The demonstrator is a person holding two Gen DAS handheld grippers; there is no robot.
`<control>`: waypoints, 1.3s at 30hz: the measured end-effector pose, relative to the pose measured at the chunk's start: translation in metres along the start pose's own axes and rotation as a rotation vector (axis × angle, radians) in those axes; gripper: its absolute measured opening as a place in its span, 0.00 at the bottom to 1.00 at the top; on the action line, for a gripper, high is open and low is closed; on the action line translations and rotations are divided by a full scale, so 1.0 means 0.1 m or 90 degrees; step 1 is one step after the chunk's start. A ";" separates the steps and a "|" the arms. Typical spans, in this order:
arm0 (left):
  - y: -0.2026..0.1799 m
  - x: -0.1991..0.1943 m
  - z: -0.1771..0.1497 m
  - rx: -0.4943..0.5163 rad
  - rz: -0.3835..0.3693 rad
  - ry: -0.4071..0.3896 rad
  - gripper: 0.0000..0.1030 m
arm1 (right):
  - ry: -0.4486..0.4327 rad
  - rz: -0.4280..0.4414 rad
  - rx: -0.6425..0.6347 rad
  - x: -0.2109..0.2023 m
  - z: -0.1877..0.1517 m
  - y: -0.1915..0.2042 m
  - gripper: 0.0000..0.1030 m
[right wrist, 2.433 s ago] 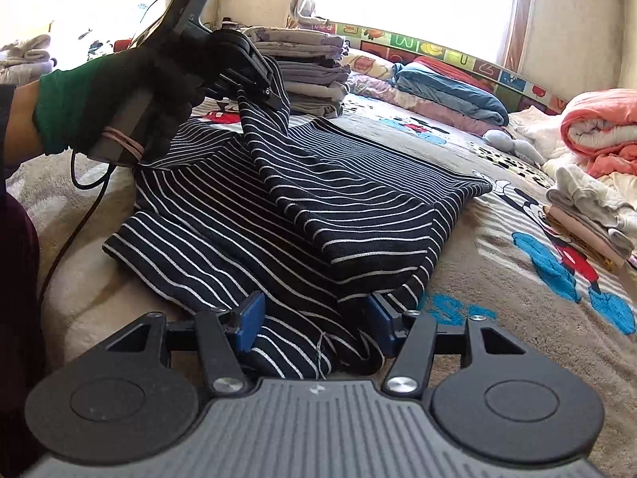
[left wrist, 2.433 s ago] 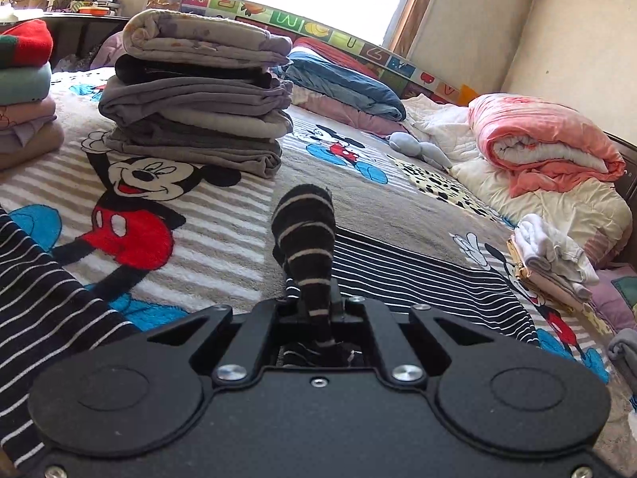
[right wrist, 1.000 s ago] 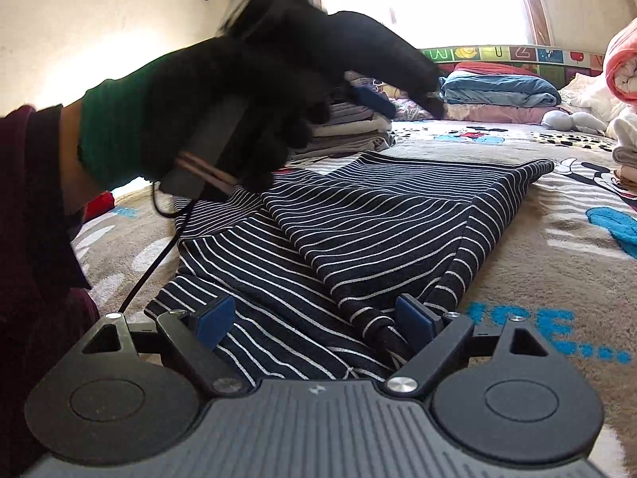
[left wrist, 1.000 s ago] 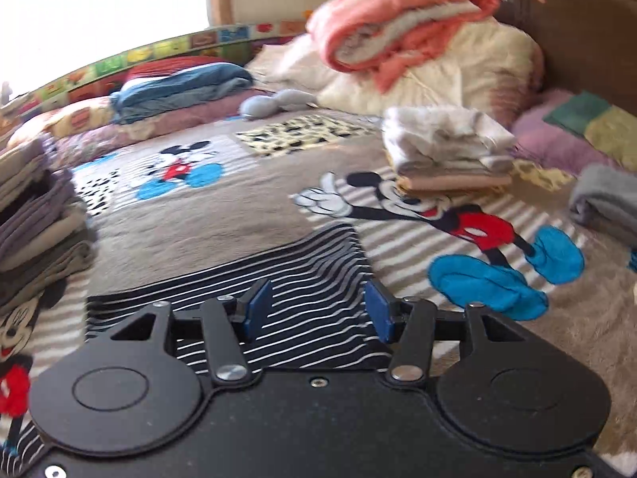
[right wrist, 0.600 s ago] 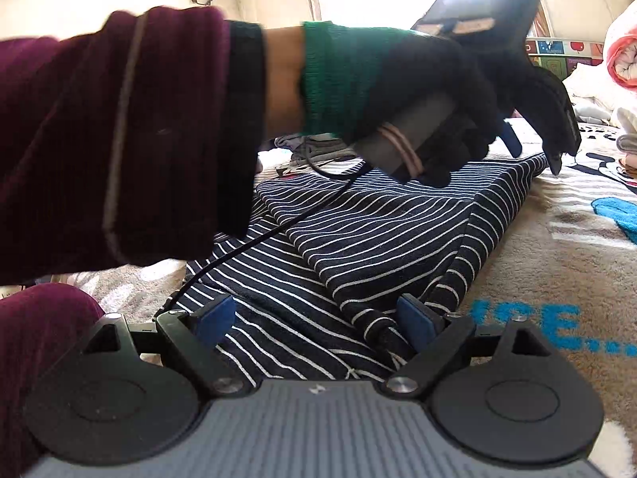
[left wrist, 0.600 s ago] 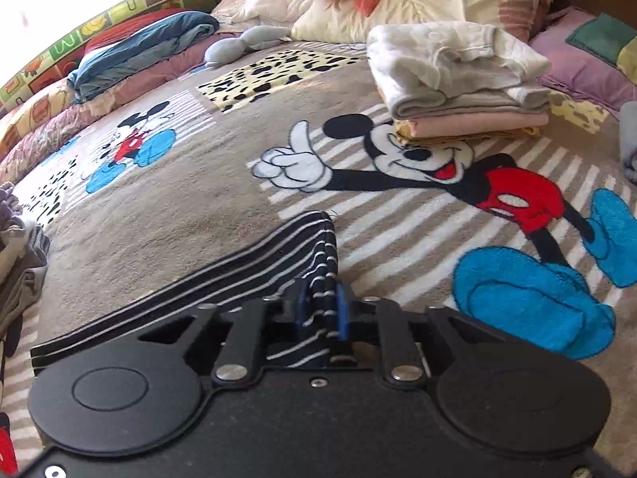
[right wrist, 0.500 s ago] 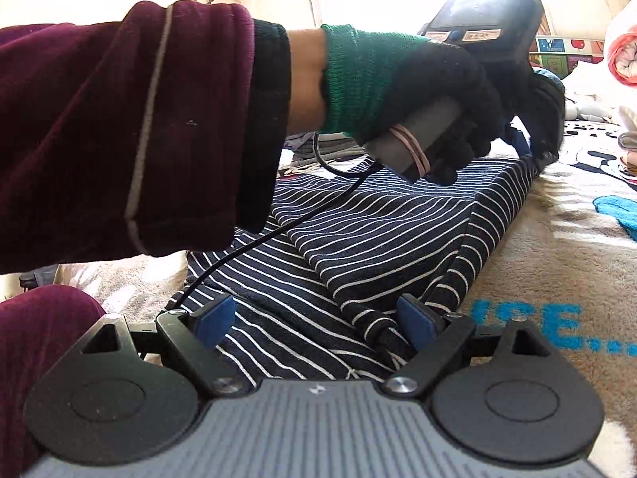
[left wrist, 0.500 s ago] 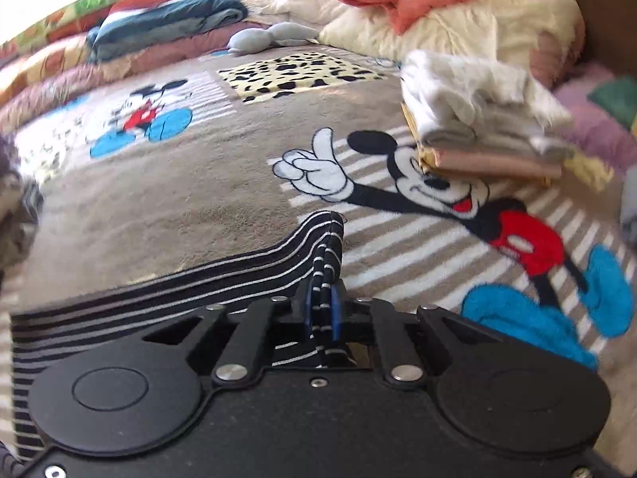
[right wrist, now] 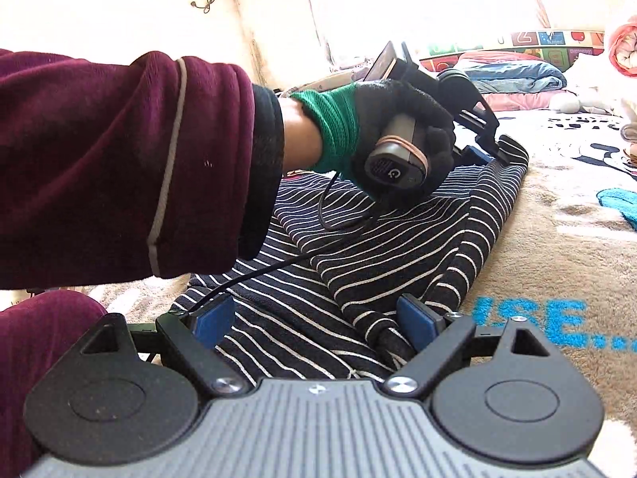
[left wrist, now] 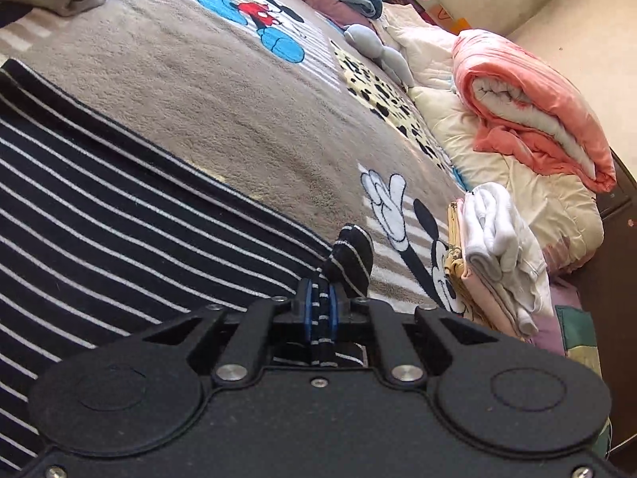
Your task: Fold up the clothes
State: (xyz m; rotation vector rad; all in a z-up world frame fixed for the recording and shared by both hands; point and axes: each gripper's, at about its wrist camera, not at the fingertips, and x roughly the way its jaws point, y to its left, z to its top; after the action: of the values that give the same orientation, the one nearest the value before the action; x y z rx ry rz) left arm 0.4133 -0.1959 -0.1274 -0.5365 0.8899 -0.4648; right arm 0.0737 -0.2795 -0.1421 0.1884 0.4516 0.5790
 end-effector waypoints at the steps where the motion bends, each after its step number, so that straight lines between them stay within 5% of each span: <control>1: -0.01 -0.01 0.01 0.004 -0.001 -0.008 0.06 | -0.001 0.002 0.002 -0.01 0.00 0.00 0.86; 5: -0.01 0.10 0.03 0.042 0.046 0.015 0.07 | -0.004 0.011 0.007 -0.03 0.01 0.00 0.86; 15: -0.28 0.05 0.12 0.206 0.127 -0.056 0.11 | 0.002 0.009 0.000 -0.04 0.01 0.06 0.86; 19: -0.42 -0.12 0.09 0.243 0.118 -0.086 0.11 | 0.003 0.008 -0.001 -0.04 -0.01 0.06 0.86; 22: -0.58 -0.14 0.01 0.287 0.077 -0.051 0.11 | 0.004 0.007 -0.002 -0.04 -0.01 0.06 0.86; 26: -0.80 0.03 -0.14 0.374 0.090 -0.006 0.11 | 0.005 0.008 -0.001 -0.02 0.00 0.05 0.86; 30: -0.56 0.39 -0.03 0.328 0.203 0.031 0.11 | 0.007 0.008 -0.001 0.01 0.00 0.06 0.86; 32: -0.45 0.43 0.09 0.284 0.193 0.024 0.08 | 0.008 0.010 -0.001 0.01 0.00 0.05 0.87; 39: -0.62 0.46 0.20 0.338 0.238 0.019 0.07 | 0.009 0.020 0.001 0.04 0.00 0.05 0.89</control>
State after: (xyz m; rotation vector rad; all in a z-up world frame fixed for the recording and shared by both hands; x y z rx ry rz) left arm 0.4454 -0.2660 -0.1068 0.1234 0.8299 -0.3470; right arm 0.0743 -0.2735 -0.1425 0.1927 0.4638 0.6114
